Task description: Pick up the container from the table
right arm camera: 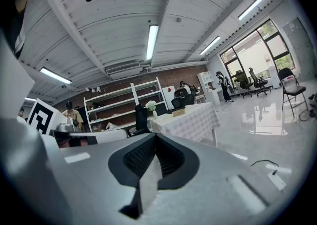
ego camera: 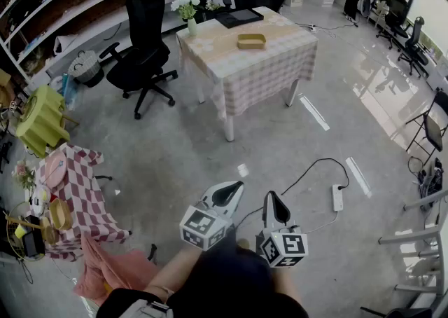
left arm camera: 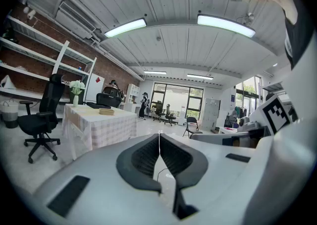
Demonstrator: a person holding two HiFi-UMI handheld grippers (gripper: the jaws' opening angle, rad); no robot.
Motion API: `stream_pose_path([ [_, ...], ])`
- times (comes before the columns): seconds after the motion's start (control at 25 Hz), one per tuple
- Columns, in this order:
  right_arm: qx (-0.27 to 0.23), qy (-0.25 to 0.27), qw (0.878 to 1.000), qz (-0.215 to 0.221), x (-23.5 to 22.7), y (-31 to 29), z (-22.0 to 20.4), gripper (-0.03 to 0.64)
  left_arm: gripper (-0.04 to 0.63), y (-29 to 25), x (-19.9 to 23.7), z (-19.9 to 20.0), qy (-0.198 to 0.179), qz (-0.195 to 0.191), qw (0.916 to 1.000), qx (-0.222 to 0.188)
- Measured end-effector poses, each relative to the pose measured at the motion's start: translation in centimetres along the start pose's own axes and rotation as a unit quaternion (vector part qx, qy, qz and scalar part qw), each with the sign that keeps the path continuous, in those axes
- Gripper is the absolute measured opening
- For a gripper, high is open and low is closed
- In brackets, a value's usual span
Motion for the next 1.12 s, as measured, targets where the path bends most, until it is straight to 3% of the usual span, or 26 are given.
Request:
stream_pose_path([
  [0.24,0.002,0.001,1.000,0.005,0.1,1.2,-0.1,0.003,0.011,0.2,-1.5,-0.7,-0.004,-0.007,0.9999,0.010],
  [0.64,0.003,-0.039,0.999,-0.035,-1.4,1.5,-1.3,0.005,0.011,-0.9,-1.8,-1.7,-0.008,-0.012,0.9995,0.028],
  [1.12,0.014,-0.052,0.998,-0.032,-3.6,-4.3,-0.6,0.005,0.011,-4.6,1.6,-0.1,-0.007,-0.001,0.9991,0.043],
])
Point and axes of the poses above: the fingertips, and each gripper's own axes: y backward along the fingers, x to its left, z out of its top, the point moved 10 cm from there along y, backward along the fingers, and after that the axes turned 13 degrees about y, right-handed, at the moved point
